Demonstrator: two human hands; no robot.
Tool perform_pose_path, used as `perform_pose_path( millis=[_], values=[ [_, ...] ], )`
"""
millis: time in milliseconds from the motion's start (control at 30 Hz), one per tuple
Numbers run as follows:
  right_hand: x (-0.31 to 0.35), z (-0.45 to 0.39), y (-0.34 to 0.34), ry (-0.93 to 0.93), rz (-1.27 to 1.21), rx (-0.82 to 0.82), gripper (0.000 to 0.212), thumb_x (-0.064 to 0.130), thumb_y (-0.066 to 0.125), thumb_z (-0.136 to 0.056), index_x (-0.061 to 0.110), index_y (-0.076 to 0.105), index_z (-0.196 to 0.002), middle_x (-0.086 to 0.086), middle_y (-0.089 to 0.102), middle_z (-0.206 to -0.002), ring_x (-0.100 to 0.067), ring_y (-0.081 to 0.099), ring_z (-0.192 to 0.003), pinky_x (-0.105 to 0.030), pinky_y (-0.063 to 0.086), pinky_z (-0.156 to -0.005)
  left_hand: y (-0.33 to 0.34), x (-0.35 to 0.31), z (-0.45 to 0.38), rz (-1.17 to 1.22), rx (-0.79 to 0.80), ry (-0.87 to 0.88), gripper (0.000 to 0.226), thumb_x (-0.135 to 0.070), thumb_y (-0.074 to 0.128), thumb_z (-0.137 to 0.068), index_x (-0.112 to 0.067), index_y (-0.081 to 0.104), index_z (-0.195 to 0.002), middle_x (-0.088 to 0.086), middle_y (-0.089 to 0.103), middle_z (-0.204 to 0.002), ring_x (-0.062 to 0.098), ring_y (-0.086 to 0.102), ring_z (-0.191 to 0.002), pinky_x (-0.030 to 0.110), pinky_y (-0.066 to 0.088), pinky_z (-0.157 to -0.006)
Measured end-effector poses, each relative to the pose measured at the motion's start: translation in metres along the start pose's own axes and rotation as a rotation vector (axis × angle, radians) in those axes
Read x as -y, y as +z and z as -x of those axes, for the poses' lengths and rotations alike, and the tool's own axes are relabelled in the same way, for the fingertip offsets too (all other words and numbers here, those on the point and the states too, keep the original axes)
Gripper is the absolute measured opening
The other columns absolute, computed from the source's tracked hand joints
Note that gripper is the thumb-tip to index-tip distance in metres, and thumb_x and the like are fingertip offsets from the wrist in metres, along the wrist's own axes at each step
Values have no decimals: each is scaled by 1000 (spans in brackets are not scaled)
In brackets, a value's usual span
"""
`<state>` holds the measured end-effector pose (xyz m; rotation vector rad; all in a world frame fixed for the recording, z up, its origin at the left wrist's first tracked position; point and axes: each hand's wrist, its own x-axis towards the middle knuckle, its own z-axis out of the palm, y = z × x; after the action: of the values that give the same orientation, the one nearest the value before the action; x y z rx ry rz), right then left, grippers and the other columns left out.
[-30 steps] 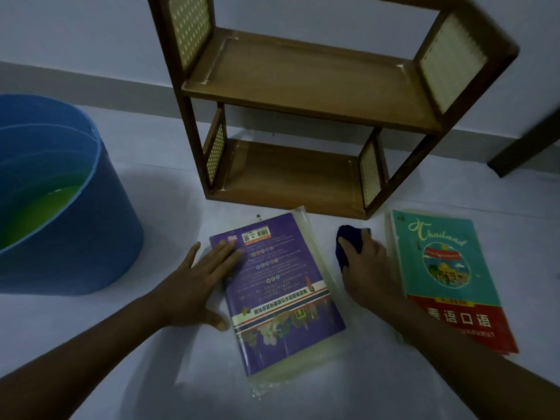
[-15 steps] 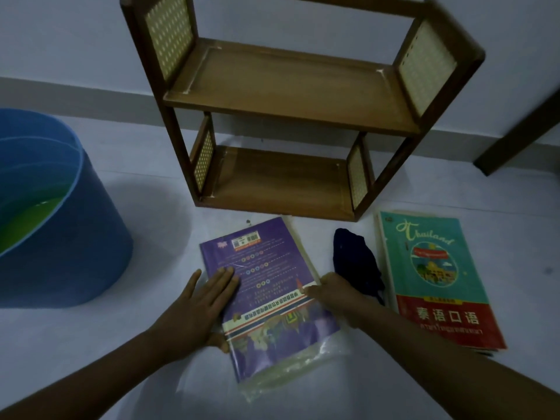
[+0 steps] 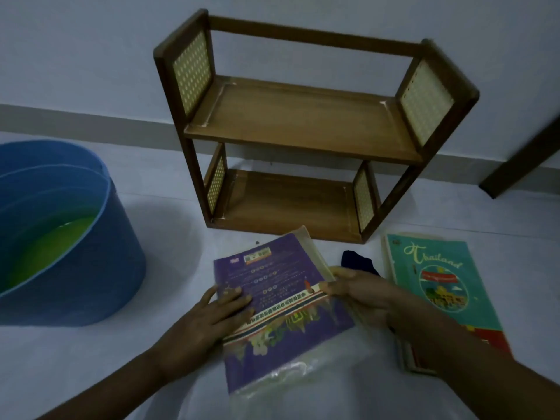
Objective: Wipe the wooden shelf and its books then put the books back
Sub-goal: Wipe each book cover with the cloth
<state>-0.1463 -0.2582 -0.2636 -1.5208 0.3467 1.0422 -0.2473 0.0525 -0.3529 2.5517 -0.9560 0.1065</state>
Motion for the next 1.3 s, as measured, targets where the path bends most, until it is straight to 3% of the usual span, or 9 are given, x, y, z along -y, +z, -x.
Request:
perform_pose_path(
  millis=[167, 267, 367, 533, 667, 833, 933, 1067, 1300],
  values=[
    [34, 34, -19, -238, -160, 1, 22, 9, 46, -97, 2, 65, -106, -20, 71, -96, -26, 71, -78, -34, 60, -69, -53, -19, -38, 498, -447, -387, 33, -48, 55, -90, -32, 64, -118, -17, 67, -118, 2, 61, -113, 18, 48, -95],
    [32, 35, -29, -453, 387, -186, 51, 4, 51, -93, 31, 46, -135, -6, 64, -121, -31, 65, -104, -46, 56, -86, -71, -8, -56, 489, -474, -560, 24, -21, 64, -88, -44, 63, -92, -40, 65, -85, -13, 63, -85, 3, 47, -70],
    [32, 28, -8, -630, 656, -244, 86, 14, 69, -81, 41, 20, -146, 1, 52, -135, -15, 56, -119, -26, 52, -94, -80, 6, -64, 561, -377, -604, 25, -15, 64, -87, -38, 60, -93, -40, 65, -85, -11, 64, -88, 7, 49, -69],
    [44, 17, 18, -791, 395, -379, 47, 4, 74, -79, 24, 55, -117, 7, 64, -108, -3, 61, -106, -4, 46, -75, -93, 1, -69, 572, -296, -567, 24, -13, 64, -87, -36, 61, -92, -40, 65, -86, -11, 63, -89, 4, 48, -70],
    [33, 26, 17, -807, 426, -399, 32, 11, 68, -86, 35, 55, -102, 16, 62, -104, 15, 57, -94, 0, 44, -72, -98, -7, -65, 697, -297, -585, 32, -58, 62, -77, -36, 61, -101, -32, 68, -100, -6, 64, -97, 13, 53, -79],
    [23, 19, 15, -786, 408, -372, 33, 10, 64, -89, 37, 51, -101, 5, 64, -110, -7, 60, -103, -17, 51, -84, -86, -11, -66, 837, -256, -666, 32, -46, 63, -79, -30, 64, -106, -14, 71, -108, 7, 66, -103, 40, 54, -92],
    [15, 6, 14, -714, 429, -357, 35, 9, 60, -91, 29, 45, -115, 2, 61, -118, -15, 58, -111, -31, 51, -93, -86, -11, -72, 820, -303, -711, 23, -32, 63, -85, -29, 63, -107, -16, 71, -107, 6, 66, -101, 37, 54, -89],
    [6, 9, 21, -697, 390, -420, 33, 6, 54, -95, 22, 48, -123, 8, 59, -110, -11, 57, -106, -3, 44, -76, -84, -23, -81, 667, -390, -754, 22, -27, 63, -88, -28, 60, -110, -14, 71, -101, 6, 65, -96, 34, 53, -82],
    [-33, 68, -30, -703, 168, -629, 21, 9, 54, -95, 24, 50, -110, 1, 69, -107, -12, 69, -95, -31, 56, -76, -89, -92, -137, 645, -246, -700, 31, -26, 60, -91, -22, 54, -121, -6, 67, -114, 15, 64, -100, 36, 51, -85]
  ],
)
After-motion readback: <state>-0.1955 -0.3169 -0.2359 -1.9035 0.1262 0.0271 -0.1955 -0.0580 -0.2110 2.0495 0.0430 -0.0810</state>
